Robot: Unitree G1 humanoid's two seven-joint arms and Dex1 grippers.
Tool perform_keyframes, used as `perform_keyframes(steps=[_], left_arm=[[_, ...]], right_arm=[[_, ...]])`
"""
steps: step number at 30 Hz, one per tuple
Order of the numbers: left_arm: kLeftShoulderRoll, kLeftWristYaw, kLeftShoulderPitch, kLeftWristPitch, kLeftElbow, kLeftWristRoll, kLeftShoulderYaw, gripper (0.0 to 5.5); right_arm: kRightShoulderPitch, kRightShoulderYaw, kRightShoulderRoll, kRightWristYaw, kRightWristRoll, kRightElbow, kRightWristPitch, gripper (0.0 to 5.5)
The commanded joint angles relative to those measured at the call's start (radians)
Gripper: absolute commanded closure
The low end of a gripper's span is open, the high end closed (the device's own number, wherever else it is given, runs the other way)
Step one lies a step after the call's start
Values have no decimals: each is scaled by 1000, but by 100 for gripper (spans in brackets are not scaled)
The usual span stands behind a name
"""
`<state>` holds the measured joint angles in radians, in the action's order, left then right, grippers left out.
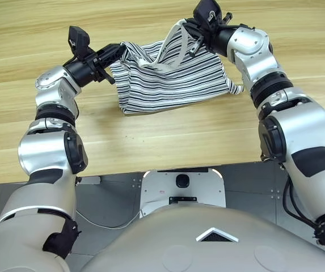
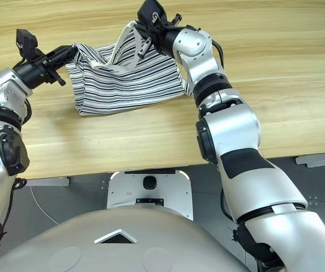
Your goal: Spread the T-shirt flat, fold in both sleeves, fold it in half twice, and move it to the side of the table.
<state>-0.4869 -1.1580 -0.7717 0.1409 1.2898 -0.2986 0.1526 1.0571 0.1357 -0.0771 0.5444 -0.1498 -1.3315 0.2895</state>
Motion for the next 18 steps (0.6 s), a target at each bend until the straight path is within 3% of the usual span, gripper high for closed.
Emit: perform_keyframes(steps=[1, 4, 14, 18], left_arm=[[-2, 56, -9, 4, 9, 55, 2, 539], [5, 121, -5, 13, 15, 94, -5, 539], [48, 298, 6, 41, 24, 181, 2, 540], [52, 449, -12, 59, 27, 182, 34, 540]], right_arm=[[15, 16, 12, -114, -57, -21, -66, 540], [17, 11, 6, -218, -85, -30, -118, 540], [20, -34, 13, -366, -103, -31, -171, 358], [39, -108, -8, -456, -62, -25, -154, 340]])
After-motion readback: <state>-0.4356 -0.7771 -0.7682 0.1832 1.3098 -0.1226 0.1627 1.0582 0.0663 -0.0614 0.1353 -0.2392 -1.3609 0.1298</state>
